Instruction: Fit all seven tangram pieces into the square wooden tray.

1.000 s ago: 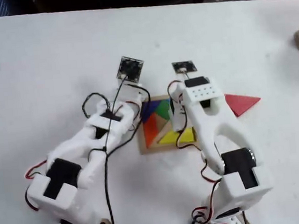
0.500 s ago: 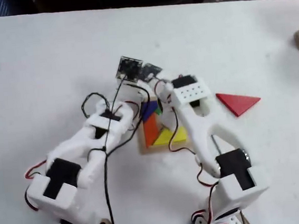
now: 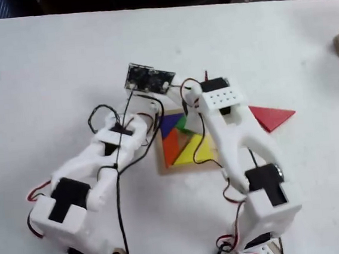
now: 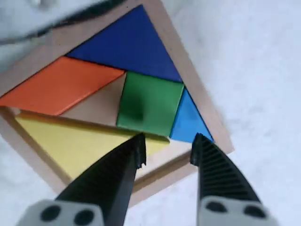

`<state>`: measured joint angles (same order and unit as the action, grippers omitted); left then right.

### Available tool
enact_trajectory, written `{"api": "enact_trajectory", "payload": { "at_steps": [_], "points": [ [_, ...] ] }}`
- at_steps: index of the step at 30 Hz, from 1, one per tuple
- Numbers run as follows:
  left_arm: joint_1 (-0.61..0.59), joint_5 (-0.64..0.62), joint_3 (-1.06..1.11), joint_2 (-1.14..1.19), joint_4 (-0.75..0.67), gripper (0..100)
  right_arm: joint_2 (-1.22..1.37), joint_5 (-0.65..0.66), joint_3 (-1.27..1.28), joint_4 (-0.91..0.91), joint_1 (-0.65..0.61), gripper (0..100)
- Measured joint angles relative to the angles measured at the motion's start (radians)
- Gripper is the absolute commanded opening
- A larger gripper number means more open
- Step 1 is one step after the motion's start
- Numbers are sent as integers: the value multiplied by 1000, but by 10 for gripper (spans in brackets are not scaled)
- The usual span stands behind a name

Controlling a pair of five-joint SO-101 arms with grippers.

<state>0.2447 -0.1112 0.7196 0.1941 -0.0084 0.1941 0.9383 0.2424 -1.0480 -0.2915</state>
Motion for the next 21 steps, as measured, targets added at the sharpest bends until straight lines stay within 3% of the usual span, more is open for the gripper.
{"api": "enact_trajectory", "payload": {
  "at_steps": [3, 7, 21],
  "points": [
    [-5, 3, 0, 0, 0, 23, 60, -61, 0, 68, -2, 12],
    [-5, 3, 0, 0, 0, 23, 89, -166, -3, 150, 17, 30],
    [-5, 3, 0, 0, 0, 23, 77, -183, -2, 124, 60, 18]
  ]
}}
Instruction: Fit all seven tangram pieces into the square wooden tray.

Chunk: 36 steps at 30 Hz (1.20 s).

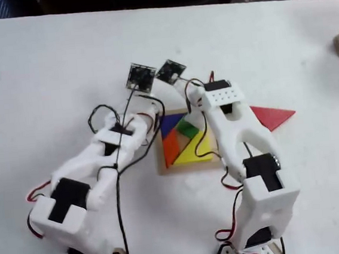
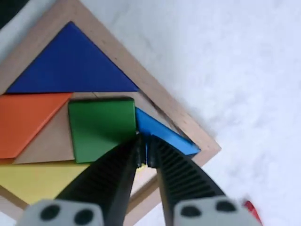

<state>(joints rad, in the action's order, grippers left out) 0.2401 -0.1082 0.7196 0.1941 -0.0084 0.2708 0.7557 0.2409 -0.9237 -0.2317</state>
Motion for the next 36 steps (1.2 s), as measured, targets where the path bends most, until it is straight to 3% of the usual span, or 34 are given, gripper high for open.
{"api": "enact_trajectory", "payload": {
  "at_steps": [8, 16, 22, 29, 36],
  "points": [
    [0, 0, 0, 0, 0, 23, -92, -21, 2, -80, 14, 18],
    [-3, 0, 0, 0, 0, 23, 25, -81, -3, -38, 14, 22],
    [-8, 0, 0, 0, 0, 23, 35, -176, -55, -77, 12, 163],
    [-8, 0, 0, 0, 0, 23, 40, -253, -81, -132, -20, 114],
    [-8, 0, 0, 0, 0, 23, 40, -258, -81, -138, -41, 238]
  ]
}}
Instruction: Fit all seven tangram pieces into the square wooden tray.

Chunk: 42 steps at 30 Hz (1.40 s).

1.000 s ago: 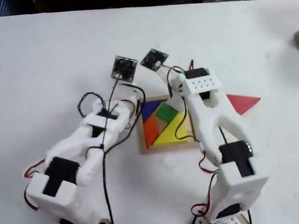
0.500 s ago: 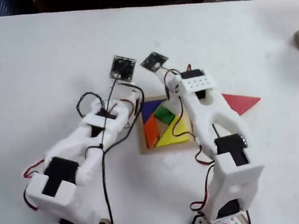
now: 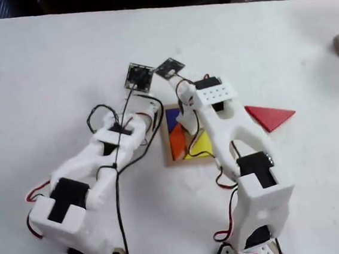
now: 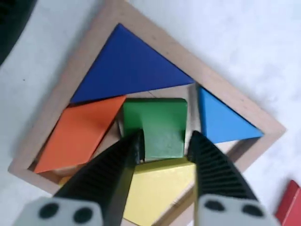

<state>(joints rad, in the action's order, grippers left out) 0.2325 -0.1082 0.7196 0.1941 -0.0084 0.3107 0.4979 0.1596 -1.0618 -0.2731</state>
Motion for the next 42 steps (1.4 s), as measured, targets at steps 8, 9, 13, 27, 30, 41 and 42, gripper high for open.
{"api": "enact_trajectory", "payload": {
  "at_steps": [8, 9, 13, 27, 30, 41, 42],
  "points": [
    [0, 0, 0, 0, 0, 23, 38, 0, -32, -44, -23, 250],
    [0, 0, 0, 0, 0, 23, 41, 0, -38, -60, -26, 250],
    [0, 0, 0, 0, 0, 23, 52, 0, -63, -109, -41, 250],
    [0, 0, 0, 0, 0, 23, 55, -3, -68, -180, -69, 248],
    [0, 0, 0, 0, 0, 23, 74, -5, -78, -183, -71, 247],
    [0, 0, 0, 0, 0, 23, 173, -69, -236, -203, -5, 198],
    [0, 0, 0, 0, 0, 23, 176, -68, -244, -210, -5, 197]
  ]
}}
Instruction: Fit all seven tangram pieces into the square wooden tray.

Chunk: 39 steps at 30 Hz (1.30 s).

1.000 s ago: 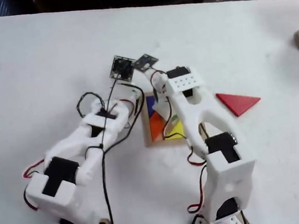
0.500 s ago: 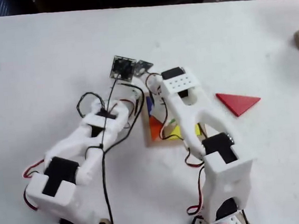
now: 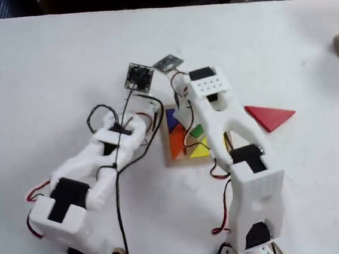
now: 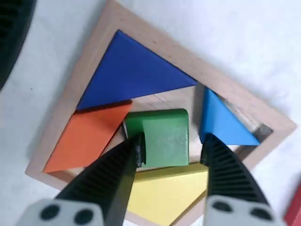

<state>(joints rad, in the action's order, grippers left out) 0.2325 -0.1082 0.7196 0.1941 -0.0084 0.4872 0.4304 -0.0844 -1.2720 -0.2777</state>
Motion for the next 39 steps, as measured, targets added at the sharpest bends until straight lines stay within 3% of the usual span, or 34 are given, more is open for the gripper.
{"api": "enact_trajectory", "payload": {
  "at_steps": [11, 28, 39],
  "points": [
    [0, 0, 0, 0, 0, 23, -43, -41, -8, -129, 3, 197],
    [-18, 0, 0, 0, 0, 23, -25, -51, 29, -60, -28, 197],
    [-18, 0, 0, 0, 0, 23, 140, -46, -204, -123, -18, 198]
  ]
}}
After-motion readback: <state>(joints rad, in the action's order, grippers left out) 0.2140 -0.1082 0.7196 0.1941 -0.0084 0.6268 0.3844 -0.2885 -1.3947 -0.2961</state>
